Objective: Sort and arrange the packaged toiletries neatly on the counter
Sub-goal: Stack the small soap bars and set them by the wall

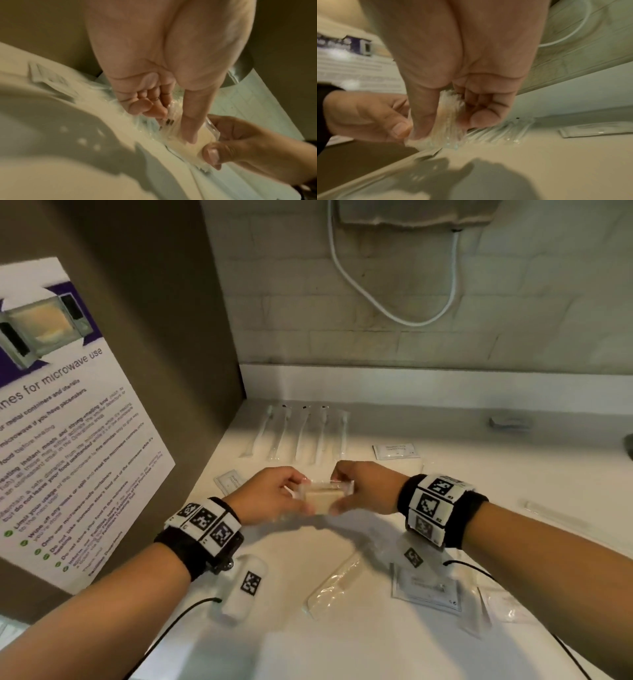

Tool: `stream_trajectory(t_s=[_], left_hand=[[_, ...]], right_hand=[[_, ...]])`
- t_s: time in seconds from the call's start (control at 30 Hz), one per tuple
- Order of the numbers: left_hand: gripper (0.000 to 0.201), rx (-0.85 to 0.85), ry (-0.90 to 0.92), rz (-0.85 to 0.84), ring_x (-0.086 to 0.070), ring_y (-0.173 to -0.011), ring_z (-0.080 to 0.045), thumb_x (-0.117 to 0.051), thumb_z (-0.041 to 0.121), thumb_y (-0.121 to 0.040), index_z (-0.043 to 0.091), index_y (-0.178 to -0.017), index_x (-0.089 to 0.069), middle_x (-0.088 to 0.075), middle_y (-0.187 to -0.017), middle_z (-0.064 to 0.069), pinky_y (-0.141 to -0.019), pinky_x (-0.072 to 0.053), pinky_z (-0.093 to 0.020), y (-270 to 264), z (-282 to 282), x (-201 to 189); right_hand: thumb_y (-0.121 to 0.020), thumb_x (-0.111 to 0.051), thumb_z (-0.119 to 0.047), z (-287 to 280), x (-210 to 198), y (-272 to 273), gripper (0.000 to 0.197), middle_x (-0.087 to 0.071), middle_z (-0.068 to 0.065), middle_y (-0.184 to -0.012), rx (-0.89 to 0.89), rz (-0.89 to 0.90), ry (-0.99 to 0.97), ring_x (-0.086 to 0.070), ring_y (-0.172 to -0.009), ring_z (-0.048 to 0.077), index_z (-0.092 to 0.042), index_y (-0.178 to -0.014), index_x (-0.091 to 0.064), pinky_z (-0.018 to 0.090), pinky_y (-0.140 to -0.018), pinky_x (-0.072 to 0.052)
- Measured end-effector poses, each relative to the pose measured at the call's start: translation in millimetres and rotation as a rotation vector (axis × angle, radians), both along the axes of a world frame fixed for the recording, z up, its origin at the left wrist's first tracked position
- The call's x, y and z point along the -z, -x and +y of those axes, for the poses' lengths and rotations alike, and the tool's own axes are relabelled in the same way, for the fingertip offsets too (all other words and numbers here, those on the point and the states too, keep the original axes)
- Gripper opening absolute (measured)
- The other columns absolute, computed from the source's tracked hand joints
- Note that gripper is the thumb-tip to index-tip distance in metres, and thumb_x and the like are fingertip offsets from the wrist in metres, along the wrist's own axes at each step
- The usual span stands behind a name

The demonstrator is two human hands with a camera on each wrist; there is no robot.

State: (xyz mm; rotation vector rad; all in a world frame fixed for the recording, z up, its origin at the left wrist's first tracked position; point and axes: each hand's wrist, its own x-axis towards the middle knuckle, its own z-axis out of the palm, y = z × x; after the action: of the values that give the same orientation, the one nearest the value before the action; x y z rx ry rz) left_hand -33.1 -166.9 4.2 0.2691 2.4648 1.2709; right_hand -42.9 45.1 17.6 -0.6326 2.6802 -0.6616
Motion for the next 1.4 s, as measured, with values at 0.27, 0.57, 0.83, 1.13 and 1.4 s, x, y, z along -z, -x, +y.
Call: stream_trajectory(t_s=[0.27,0.57,0.83,1.13,1.4], left_hand=[[0.032,0.064,-0.27,-0.15,-0.066,-0.088,-0.018,-0.078,0.001,-0.076,0.011,-0.103,-0.065,-0.07,-0.098,-0.006,-0.079,-0.052,-0.027,28.3,98.6,-23.0],[0.038,0.044,-0.349,-0.328,-0.069,-0.094,-0.02,-0.086,0.015,-0.063,0.008,-0.095,-0.069,-0.074,-0.097,-0.008,-0.088,-0.055,-0.028,73.5,268.2,-3.0],[0.024,-0.105,-0.219,-0.253,-0.057,-0.067,-0.021,-0.085,0.017,-0.072,0.0,-0.084,-0.073,-0.066,-0.075,-0.011,-0.068,-0.049,-0.03,117.2,395.6,27.4],[0.023,-0.14,0.015,-0.312,-0.058,-0.064,-0.023,-0.085,0.02,-0.065,0.009,-0.069,-0.065,-0.063,-0.066,-0.01,-0.088,-0.056,-0.041,161.4,453.9,59.0],[0.026,-0.119,0.116,-0.154,-0.071,-0.08,-0.025,-0.082,0.028,-0.072,0.007,-0.084,-0.073,-0.073,-0.086,-0.011,-0.083,-0.056,-0.034,167.1,461.7,48.0]], right_hand=[[-0.074,-0.082,-0.02,107.3,-21.4,-1.5,0.032,-0.065,0.007,-0.094,0.301,-0.176,0.362,-0.06,-0.08,0.017,-0.017,-0.097,-0.06,0.028,-0.071,-0.052],[-0.074,-0.079,-0.012,260.9,-23.5,15.1,0.039,-0.067,0.016,-0.097,0.608,-0.273,0.464,-0.067,-0.085,0.025,-0.004,-0.104,-0.056,0.041,-0.087,-0.057],[-0.072,-0.083,-0.014,357.1,0.7,62.8,0.03,-0.066,0.013,-0.084,0.833,-0.203,0.369,-0.065,-0.072,0.022,-0.007,-0.083,-0.056,0.03,-0.072,-0.06],[-0.07,-0.083,-0.021,393.7,38.5,98.6,0.043,-0.072,0.013,-0.08,0.924,-0.308,0.312,-0.074,-0.077,0.027,0.004,-0.1,-0.065,0.042,-0.085,-0.059],[-0.074,-0.077,-0.031,398.9,42.2,113.8,0.028,-0.064,0.007,-0.056,0.902,-0.286,0.141,-0.059,-0.056,0.023,-0.006,-0.067,-0.065,0.033,-0.072,-0.056]])
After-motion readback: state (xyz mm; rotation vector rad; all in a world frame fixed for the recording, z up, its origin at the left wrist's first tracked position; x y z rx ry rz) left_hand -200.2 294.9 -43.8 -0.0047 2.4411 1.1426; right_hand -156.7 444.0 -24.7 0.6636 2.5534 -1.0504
